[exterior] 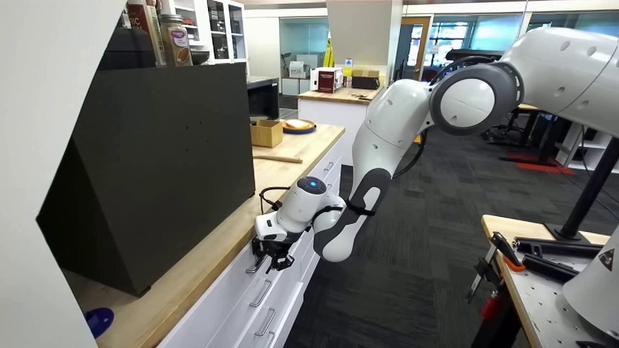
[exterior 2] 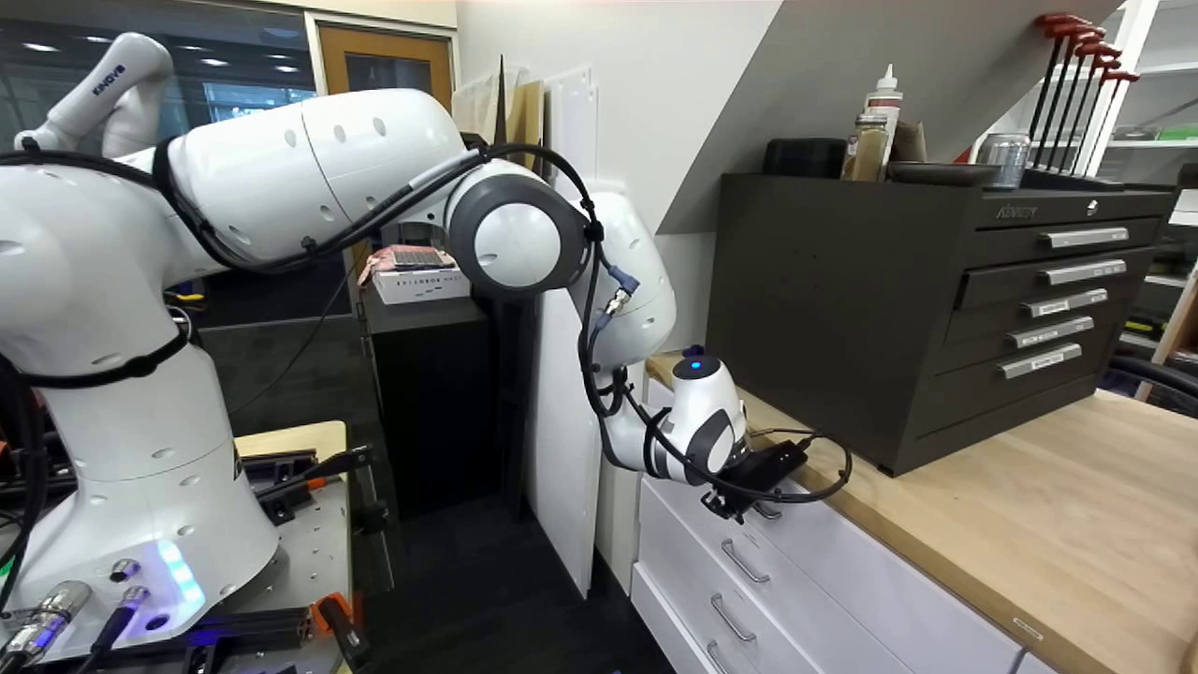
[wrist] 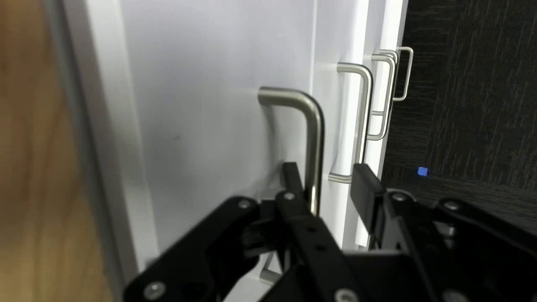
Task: Open the top drawer under the black cabinet
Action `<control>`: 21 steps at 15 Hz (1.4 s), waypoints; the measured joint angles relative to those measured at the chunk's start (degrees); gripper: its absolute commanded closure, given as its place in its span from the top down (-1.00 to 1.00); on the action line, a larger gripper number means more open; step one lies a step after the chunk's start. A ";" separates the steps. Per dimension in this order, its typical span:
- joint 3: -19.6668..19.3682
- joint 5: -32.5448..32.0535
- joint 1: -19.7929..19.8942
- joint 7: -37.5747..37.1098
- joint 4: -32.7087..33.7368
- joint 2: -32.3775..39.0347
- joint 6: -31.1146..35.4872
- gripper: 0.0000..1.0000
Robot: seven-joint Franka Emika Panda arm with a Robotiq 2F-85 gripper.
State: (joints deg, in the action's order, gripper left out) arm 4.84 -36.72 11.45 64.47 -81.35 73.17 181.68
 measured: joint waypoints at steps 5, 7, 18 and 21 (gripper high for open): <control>-0.26 -0.05 0.04 0.06 -0.11 -0.05 2.11 -0.92; -0.44 -0.05 0.05 0.06 -0.32 -0.03 3.33 -0.94; -3.43 0.01 -1.25 -1.83 -3.02 -0.17 10.12 -0.93; -7.85 1.84 -4.43 -3.67 -5.90 -0.50 16.09 -0.93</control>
State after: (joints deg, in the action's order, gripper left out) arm -3.01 -34.88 7.02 60.80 -87.25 72.66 197.77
